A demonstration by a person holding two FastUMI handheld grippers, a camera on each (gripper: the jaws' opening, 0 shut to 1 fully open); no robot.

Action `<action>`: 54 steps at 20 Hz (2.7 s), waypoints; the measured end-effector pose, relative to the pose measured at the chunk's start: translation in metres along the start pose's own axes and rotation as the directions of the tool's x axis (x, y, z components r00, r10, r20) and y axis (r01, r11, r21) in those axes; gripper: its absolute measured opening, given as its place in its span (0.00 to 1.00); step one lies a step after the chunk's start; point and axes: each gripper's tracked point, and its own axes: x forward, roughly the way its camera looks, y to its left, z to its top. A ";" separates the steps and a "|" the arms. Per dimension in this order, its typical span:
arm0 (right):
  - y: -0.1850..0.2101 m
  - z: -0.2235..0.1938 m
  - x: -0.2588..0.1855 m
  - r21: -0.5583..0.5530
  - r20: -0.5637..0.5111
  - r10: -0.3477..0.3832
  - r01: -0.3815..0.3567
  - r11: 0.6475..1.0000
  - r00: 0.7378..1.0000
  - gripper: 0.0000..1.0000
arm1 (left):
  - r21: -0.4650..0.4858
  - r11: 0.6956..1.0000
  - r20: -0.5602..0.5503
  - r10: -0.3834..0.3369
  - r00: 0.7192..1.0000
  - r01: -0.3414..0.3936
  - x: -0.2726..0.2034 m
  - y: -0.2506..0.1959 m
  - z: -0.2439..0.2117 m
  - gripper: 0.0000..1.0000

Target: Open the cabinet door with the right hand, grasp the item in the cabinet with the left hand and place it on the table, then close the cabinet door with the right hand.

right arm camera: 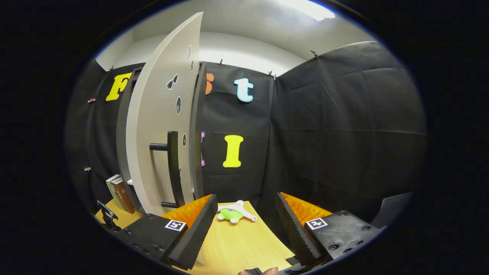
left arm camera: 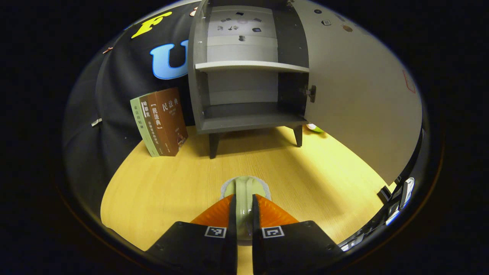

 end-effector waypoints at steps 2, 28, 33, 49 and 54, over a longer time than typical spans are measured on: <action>0.000 0.002 0.000 -0.009 0.001 0.004 -0.004 1.000 1.000 0.98 | 0.009 1.000 -0.031 0.005 1.000 -0.005 0.009 -0.003 -0.015 0.20; 0.013 0.016 0.013 -0.004 0.014 0.051 -0.051 0.999 0.999 0.98 | -0.008 1.000 0.177 -0.016 0.984 0.017 -0.097 0.020 0.101 0.96; 0.024 0.026 0.011 -0.036 0.035 0.077 -0.075 0.996 0.996 0.98 | -0.081 0.996 0.335 0.070 0.940 -0.046 -0.164 0.062 0.186 0.96; 0.032 0.031 -0.001 0.000 0.068 -0.003 0.003 1.000 0.998 0.96 | -0.146 0.975 0.516 0.217 0.829 -0.165 -0.299 0.167 0.276 0.94; 0.041 0.029 -0.005 0.051 0.070 -0.038 0.034 0.998 0.997 0.96 | -0.139 0.971 0.482 0.237 0.844 -0.193 -0.298 0.183 0.257 0.95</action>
